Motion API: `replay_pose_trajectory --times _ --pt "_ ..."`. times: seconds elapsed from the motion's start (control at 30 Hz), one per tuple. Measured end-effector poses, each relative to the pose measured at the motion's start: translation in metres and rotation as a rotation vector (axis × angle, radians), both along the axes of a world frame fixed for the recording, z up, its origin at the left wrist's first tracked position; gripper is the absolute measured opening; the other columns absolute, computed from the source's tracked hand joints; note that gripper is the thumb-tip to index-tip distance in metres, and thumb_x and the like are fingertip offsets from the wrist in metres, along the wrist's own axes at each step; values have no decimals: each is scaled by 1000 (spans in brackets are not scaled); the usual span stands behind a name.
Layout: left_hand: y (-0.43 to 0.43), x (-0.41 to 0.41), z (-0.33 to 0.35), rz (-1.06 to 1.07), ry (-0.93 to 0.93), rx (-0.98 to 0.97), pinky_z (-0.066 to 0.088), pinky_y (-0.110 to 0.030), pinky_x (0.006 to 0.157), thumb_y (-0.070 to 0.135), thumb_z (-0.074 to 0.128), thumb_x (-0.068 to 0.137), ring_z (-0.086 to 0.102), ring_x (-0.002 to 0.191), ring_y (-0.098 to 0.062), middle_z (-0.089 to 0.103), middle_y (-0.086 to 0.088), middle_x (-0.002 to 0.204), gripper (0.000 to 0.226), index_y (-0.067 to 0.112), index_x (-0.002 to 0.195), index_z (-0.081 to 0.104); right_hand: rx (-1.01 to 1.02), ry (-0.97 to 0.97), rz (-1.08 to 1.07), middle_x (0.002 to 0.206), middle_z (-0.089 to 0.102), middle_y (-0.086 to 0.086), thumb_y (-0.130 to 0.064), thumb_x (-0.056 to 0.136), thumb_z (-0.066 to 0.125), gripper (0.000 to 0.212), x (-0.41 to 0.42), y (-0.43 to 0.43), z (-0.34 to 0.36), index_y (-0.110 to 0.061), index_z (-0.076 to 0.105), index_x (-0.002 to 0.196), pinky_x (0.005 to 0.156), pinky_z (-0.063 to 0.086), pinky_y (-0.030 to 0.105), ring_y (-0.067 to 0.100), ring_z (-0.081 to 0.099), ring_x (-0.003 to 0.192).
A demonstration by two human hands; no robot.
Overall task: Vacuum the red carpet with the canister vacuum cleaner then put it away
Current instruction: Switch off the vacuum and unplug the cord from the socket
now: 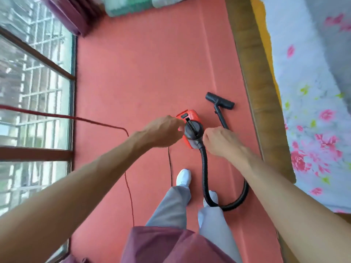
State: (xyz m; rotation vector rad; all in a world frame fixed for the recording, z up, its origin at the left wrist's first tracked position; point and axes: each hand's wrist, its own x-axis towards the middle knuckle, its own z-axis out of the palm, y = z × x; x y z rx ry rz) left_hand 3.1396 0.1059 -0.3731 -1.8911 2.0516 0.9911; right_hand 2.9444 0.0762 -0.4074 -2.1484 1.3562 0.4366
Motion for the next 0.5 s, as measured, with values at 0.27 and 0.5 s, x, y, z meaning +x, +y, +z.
replay_pose_trajectory --times 0.27,0.5 --pt "97 41 90 349 -37 -72 52 -33 84 23 54 97 67 101 -30 74 -10 106 22 13 107 72 -78 77 314 96 73 12 -8 86 49 25 47 19 92 -9 71 97 61 36 29 30 67 89" --pt "173 61 121 581 -26 -106 46 -28 81 24 57 96 67 97 -25 75 -8 103 22 12 106 73 -95 48 360 114 67 18 -24 92 42 32 48 22 119 -11 67 107 81 49 37 35 63 104"
